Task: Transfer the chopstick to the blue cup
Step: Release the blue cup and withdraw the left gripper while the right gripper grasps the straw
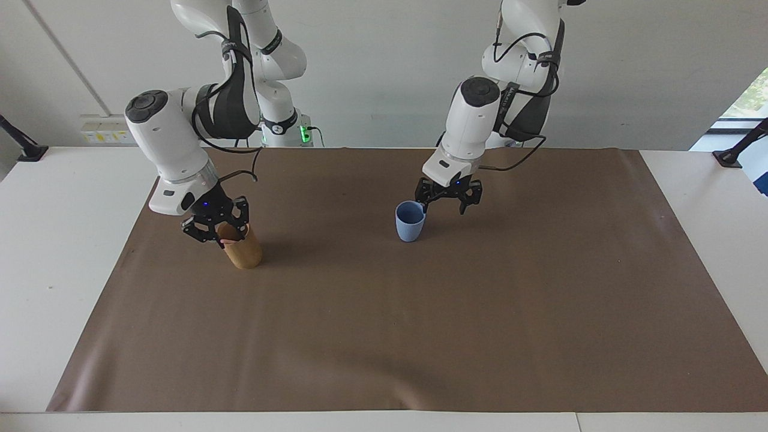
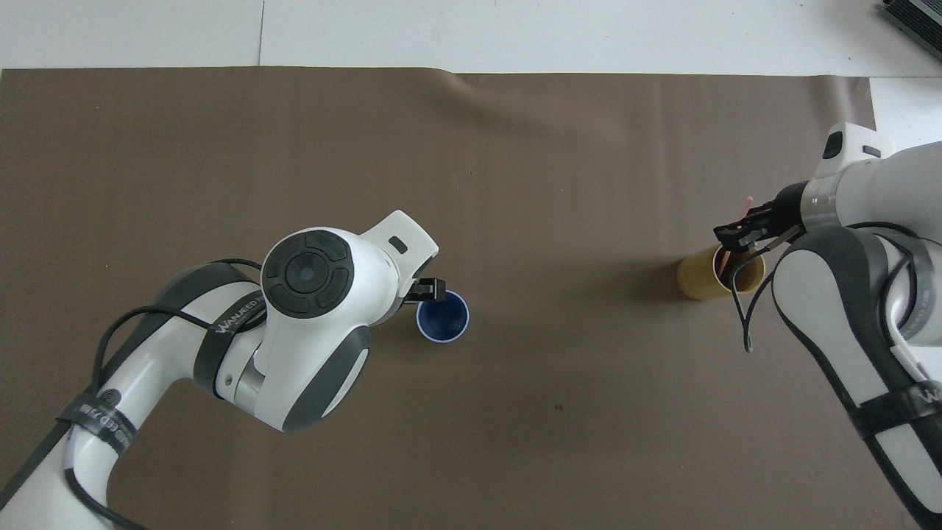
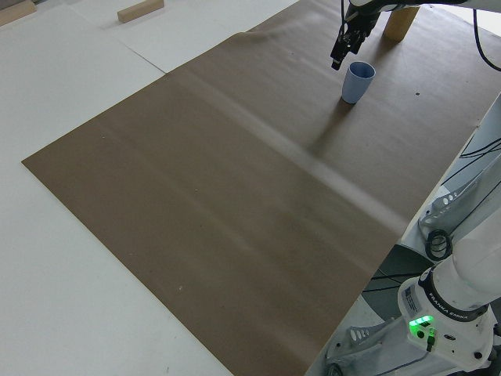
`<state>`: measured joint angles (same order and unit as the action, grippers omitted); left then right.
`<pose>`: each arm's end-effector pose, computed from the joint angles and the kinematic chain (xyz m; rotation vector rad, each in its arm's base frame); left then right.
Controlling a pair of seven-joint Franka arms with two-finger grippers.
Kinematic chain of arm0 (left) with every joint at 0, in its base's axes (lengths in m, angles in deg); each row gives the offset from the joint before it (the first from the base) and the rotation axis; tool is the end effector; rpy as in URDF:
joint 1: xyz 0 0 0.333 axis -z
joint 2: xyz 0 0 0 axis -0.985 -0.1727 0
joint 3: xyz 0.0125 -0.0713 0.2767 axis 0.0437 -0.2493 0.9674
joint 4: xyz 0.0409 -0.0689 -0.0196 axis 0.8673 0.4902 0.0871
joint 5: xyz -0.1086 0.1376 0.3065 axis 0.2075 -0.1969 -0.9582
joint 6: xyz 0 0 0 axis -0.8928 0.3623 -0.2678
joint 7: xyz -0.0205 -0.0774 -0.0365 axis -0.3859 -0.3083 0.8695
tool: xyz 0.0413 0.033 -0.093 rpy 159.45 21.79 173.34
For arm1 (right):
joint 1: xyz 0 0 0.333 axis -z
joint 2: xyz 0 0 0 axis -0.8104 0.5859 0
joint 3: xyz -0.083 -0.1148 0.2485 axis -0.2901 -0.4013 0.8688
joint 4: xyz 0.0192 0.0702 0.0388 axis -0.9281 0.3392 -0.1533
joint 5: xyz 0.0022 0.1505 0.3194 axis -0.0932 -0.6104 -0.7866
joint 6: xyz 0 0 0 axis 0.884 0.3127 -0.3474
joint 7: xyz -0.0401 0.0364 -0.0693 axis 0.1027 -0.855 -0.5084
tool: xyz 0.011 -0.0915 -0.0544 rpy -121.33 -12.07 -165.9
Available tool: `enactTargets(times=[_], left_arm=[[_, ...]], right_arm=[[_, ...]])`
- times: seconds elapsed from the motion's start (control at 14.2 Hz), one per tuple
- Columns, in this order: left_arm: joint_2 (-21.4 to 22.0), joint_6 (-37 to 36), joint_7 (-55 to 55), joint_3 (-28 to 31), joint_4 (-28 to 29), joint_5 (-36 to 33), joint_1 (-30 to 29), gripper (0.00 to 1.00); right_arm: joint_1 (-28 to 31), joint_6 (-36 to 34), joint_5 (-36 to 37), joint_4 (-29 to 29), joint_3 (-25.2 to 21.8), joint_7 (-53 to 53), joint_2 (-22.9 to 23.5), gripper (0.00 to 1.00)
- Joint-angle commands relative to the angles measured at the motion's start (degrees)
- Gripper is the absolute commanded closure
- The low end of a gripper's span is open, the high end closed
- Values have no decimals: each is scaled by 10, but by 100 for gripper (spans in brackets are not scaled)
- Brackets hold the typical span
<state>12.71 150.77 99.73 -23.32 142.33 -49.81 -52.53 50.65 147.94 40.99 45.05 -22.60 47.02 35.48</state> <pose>0.4592 -0.2746 0.4487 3.0724 -0.1137 0.0875 0.5557 -0.0041 0.4349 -2.9743 -0.7517 -0.2336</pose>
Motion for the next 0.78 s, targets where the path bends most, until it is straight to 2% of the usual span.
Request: enactTargets(times=[0.0, 0.21, 0.56, 0.7], left_arm=[[53, -41, -71, -3, 11, 5, -55, 0], [66, -70, -172, -2, -22, 4, -115, 0], [54, -204, -266, -2, -167, -11, -187, 0], [50, -270, -283, -2, -230, -13, -215, 0]], right_arm=[[7, 3, -15, 6, 1, -8, -3, 76], [8, 3, -15, 6, 1, -8, -3, 92], [10, -3, -16, 2, 1, -7, -1, 100], [20, -5, -15, 0, 1, -8, -1, 100]])
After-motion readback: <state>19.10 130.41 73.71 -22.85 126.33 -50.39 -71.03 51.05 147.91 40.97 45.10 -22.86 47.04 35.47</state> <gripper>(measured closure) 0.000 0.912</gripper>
